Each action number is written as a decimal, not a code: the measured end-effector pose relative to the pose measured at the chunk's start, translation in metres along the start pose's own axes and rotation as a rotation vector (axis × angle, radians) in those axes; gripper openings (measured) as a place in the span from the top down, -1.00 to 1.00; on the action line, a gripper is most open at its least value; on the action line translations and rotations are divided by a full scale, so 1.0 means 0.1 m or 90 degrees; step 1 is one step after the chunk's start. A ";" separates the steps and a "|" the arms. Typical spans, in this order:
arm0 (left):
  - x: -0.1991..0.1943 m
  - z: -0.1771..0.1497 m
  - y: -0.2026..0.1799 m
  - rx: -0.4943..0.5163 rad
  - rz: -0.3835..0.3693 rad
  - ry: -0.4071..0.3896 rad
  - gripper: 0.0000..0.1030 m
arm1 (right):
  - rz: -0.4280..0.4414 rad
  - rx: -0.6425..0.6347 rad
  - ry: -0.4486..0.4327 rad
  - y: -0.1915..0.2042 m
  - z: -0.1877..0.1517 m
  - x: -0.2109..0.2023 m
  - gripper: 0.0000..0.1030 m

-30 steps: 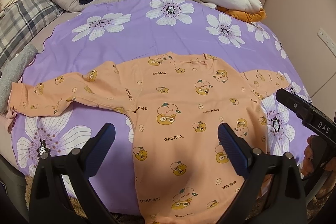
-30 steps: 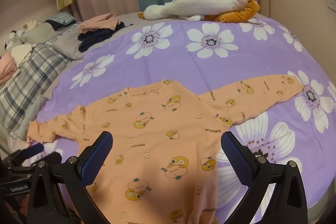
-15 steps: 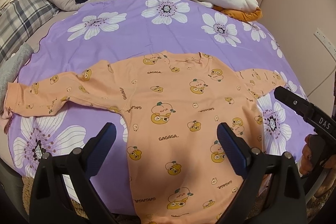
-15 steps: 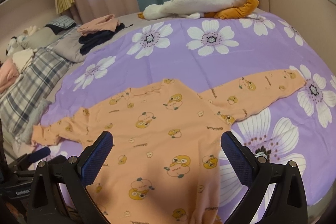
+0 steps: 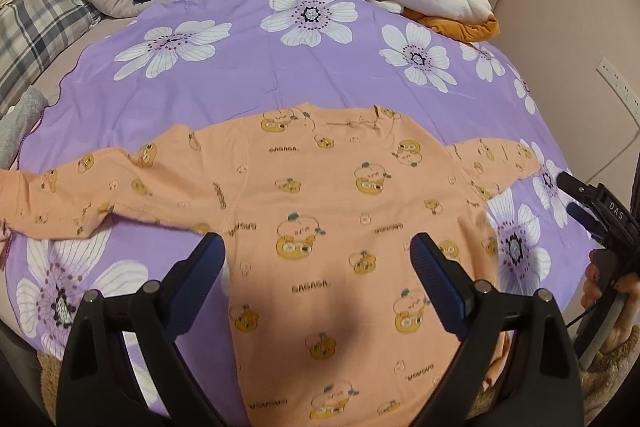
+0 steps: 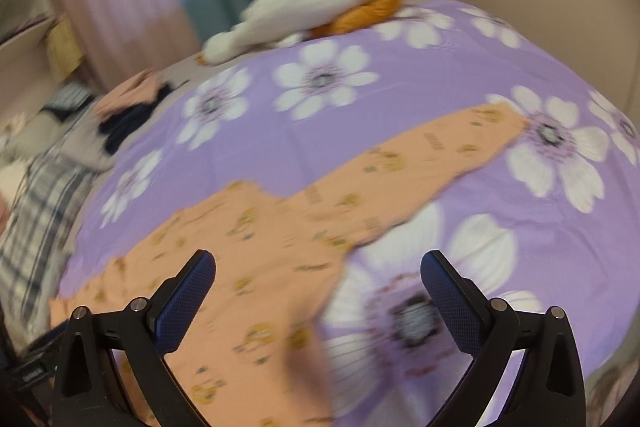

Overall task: Fold small clothes
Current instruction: 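Move the right tool to the onesie sleeve cuff and grasp it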

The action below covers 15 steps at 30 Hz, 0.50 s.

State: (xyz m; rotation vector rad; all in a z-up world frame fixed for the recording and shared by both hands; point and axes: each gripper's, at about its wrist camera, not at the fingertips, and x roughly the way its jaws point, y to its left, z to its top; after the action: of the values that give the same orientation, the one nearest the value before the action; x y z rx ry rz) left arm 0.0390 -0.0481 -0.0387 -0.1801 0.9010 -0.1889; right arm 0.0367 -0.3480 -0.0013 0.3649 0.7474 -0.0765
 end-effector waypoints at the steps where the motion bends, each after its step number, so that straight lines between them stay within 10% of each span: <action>1: 0.03 0.04 0.00 -0.001 0.002 0.002 -0.79 | -0.009 0.023 -0.002 -0.17 0.07 0.03 -0.99; 15: 0.83 0.75 -0.28 0.002 -0.023 0.042 -0.64 | -0.153 0.271 0.044 -2.16 0.89 1.01 -0.74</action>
State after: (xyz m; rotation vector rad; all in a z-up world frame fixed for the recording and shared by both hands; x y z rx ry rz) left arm 0.1460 -0.0892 -0.0498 -0.1886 0.9629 -0.2309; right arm 0.1262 -0.5746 -0.0735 0.6846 0.8411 -0.4561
